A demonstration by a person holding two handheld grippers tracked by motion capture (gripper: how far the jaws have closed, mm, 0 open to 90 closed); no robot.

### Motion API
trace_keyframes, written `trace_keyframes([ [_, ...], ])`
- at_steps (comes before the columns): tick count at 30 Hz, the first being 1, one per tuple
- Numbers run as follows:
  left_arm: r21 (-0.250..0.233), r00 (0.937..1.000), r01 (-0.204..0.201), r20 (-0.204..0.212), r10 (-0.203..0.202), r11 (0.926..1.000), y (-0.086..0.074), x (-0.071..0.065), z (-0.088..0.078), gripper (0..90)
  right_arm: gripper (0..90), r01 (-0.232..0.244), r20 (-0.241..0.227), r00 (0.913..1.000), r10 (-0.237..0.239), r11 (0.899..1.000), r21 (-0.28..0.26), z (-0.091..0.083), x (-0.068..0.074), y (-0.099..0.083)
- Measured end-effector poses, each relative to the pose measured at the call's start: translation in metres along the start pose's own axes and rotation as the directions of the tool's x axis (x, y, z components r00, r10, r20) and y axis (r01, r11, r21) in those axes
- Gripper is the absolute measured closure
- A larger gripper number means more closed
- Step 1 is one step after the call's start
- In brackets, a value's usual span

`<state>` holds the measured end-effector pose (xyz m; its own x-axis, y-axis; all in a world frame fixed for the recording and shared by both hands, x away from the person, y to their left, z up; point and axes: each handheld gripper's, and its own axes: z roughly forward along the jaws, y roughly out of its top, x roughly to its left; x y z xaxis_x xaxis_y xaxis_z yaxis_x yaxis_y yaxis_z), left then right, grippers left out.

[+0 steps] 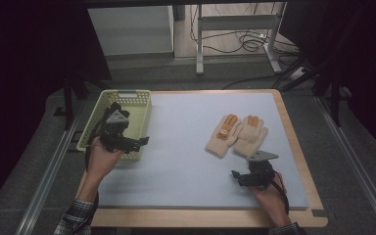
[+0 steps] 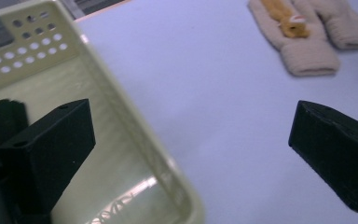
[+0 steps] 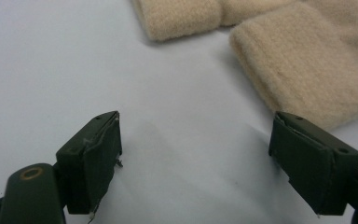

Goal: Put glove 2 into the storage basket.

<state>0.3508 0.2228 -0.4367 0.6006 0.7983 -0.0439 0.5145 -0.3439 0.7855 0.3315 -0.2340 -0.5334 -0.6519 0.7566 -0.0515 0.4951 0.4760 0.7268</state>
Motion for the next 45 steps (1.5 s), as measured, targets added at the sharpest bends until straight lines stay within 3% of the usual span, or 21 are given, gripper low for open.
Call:
trace_keyframes([
  [9,-0.012,0.996,-0.044,0.078,0.045,0.999,-0.006,-0.037,0.018,0.6,16.7,-0.001,-0.001,1.0,0.001,1.0,0.002,0.0,0.0,0.0],
  [14,0.005,0.9922,-0.098,0.078,0.097,0.9952,-0.014,-0.058,0.027,0.5,16.7,-0.003,0.0,1.0,0.003,1.0,0.001,0.0,0.0,0.0],
  [19,0.021,0.9895,-0.12,0.083,0.118,0.9925,-0.029,-0.073,0.037,0.4,16.8,-0.003,0.0,1.0,0.003,1.0,0.001,0.0,0.0,0.0],
  [29,0.098,0.9936,-0.096,0.068,0.09,0.9905,-0.07,-0.076,0.063,0.5,16.7,-0.003,0.001,1.0,0.003,1.0,0.001,0.0,0.0,0.0],
  [33,0.129,0.9946,-0.098,0.049,0.092,0.9869,-0.081,-0.076,0.069,0.6,16.7,-0.004,0.001,1.0,0.004,1.0,0.001,0.0,0.0,0.0],
  [35,0.157,0.9934,-0.112,0.043,0.106,0.9813,-0.085,-0.078,0.072,0.5,16.7,-0.004,0.0,1.0,0.004,1.0,0.001,0.0,0.0,0.0],
  [37,0.153,0.9943,-0.102,0.047,0.096,0.983,-0.087,-0.077,0.073,0.3,16.7,-0.003,0.0,1.0,0.003,1.0,0.001,0.0,0.0,0.0],
  [40,0.139,0.9964,-0.052,0.073,0.042,0.989,-0.091,-0.073,0.074,0.2,16.7,-0.003,-0.001,1.0,0.003,1.0,0.001,0.0,0.0,0.0],
  [45,0.139,0.9965,-0.063,0.064,0.055,0.9882,-0.091,-0.074,0.074,0.8,17.0,-0.004,-0.003,1.0,0.004,1.0,0.0,0.0,0.0,0.0],
])
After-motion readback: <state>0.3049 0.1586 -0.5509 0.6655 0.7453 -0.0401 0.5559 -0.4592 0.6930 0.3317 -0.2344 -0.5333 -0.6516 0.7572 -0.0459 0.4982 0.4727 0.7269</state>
